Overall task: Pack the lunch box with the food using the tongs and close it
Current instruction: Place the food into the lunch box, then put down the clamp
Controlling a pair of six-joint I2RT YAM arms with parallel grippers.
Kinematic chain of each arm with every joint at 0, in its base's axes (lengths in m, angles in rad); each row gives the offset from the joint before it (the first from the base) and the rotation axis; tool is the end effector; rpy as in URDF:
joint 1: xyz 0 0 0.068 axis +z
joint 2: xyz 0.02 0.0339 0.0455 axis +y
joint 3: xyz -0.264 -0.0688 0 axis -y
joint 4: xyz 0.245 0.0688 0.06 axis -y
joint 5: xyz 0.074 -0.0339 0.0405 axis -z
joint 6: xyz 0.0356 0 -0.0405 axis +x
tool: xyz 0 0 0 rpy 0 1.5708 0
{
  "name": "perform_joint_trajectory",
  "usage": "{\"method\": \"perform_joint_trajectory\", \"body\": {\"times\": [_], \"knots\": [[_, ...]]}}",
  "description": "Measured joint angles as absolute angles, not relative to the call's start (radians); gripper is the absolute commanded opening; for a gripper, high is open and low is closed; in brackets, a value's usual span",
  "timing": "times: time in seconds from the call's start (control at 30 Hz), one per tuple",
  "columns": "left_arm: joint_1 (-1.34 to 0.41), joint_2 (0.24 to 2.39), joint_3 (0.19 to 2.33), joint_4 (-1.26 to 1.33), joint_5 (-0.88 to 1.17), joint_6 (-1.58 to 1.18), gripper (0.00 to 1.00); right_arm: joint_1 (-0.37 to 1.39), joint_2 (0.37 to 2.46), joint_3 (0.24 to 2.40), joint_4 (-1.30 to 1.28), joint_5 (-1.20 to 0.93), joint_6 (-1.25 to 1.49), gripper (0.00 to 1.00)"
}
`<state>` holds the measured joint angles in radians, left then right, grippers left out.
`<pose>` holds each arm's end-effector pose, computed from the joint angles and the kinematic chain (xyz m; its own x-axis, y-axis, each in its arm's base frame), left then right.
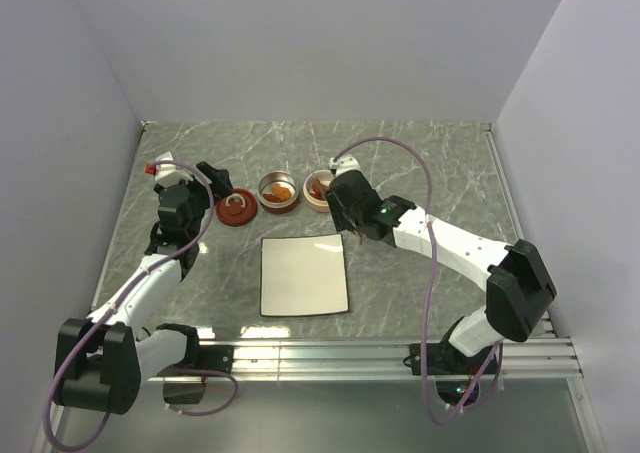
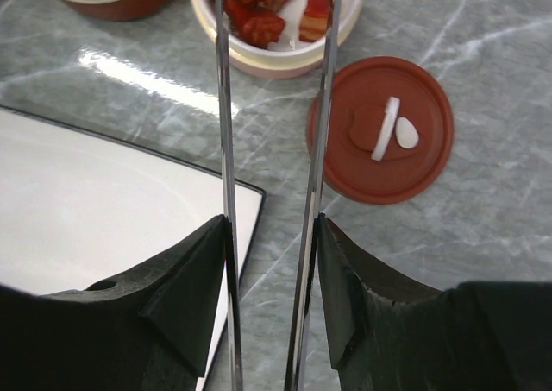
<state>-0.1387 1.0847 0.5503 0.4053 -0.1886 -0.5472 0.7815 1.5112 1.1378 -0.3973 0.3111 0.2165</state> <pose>0.2447 -0.0274 0.2597 -0.0837 -0.5043 -0.8594 -0.1076 0.8620 -0.4954 0.2431 0.2259 0.2684 -0.5935 -0.3008 -0.7465 -0.3964 0.9165 -0.0542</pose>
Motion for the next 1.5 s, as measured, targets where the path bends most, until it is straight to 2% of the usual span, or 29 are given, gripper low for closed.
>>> {"method": "perform_joint_trajectory", "body": {"times": [0.5,1.1,1.5], "knots": [[-0.139,1.084,0.550,0.405,-0.188,-0.547,0.99,0.781,1.488,1.137,-0.469,0.433,0.263,0.52],[-0.139,1.074,0.550,0.405,-0.189,-0.547,1.00,0.778,1.343,1.137,-0.467,0.516,0.271,0.53],[-0.139,1.073,0.550,0.405,-0.189,-0.547,1.00,0.621,1.361,1.104,-0.350,0.438,0.272,0.53]]}}
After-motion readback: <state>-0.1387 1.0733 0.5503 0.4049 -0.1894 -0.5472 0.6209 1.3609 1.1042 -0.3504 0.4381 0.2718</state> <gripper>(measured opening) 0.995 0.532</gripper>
